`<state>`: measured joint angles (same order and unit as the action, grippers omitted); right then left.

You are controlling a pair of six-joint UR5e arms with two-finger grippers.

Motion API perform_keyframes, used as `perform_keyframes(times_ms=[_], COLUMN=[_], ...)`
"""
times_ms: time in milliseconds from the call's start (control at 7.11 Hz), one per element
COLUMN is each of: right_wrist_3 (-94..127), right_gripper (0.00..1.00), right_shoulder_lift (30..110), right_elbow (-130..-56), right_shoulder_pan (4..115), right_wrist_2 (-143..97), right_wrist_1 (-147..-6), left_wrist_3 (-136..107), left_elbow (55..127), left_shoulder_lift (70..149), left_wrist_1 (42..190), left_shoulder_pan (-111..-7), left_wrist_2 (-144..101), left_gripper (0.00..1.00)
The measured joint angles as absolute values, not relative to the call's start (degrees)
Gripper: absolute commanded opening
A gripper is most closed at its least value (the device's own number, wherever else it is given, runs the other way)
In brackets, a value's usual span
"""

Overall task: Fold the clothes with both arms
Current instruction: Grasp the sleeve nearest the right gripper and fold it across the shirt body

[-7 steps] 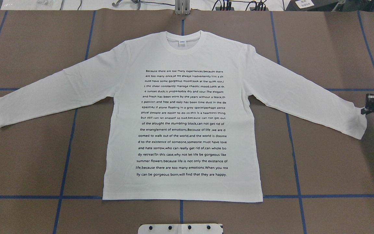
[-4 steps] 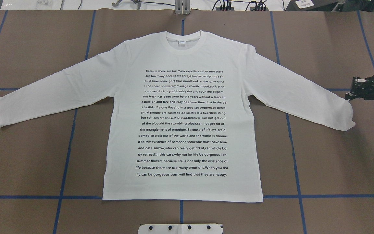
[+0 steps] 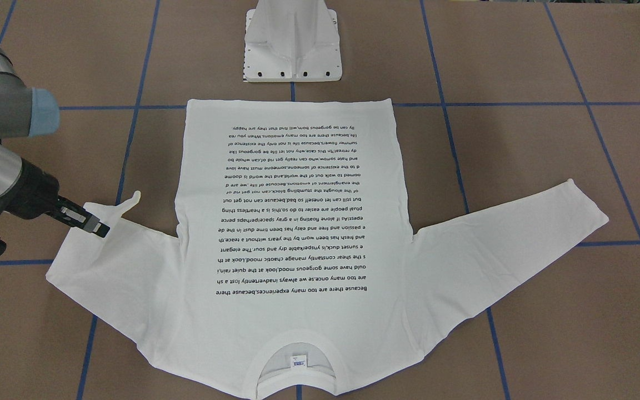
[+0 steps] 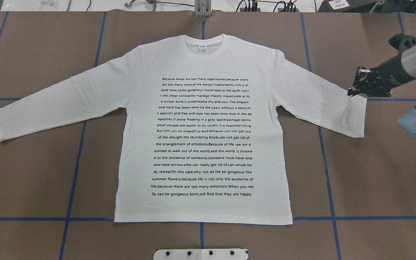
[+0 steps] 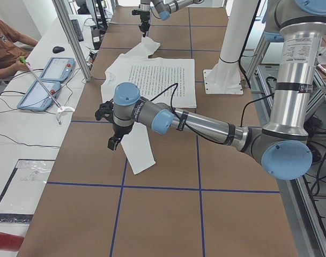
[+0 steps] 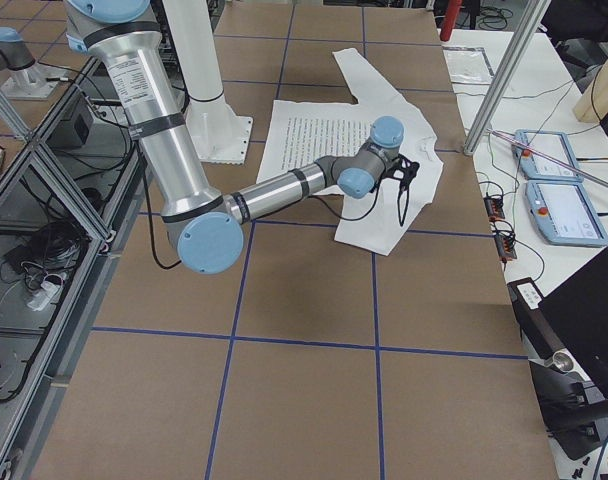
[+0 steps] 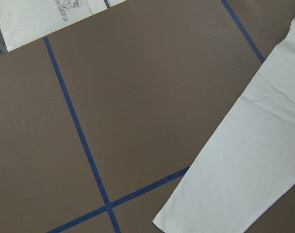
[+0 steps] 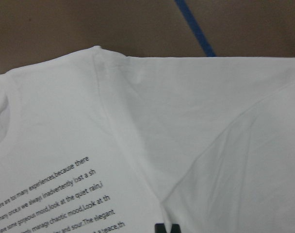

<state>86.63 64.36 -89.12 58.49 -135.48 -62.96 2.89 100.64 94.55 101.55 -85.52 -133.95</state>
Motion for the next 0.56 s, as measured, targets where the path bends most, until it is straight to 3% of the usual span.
perform_keyframes(times_ms=[281,563], right_wrist_3=[91.21,98.52], right_gripper=[0.0,0.0], right_shoulder_lift=[53.64,40.92], right_elbow=[-88.39,-81.94], right_shoulder_pan=[52.84,45.31], right_wrist_2=[-129.63,-119.87], right_wrist_1=[-69.19,-70.04], left_wrist_3=[2.9,2.96], left_elbow=[100.95,101.2], left_shoulder_lift=[94.35,94.1], left_wrist_1=[101.59,101.62], left_shoulder_pan=[-85.52,-85.52], left_wrist_2=[-134.0,-133.99], left_gripper=[1.0,1.0])
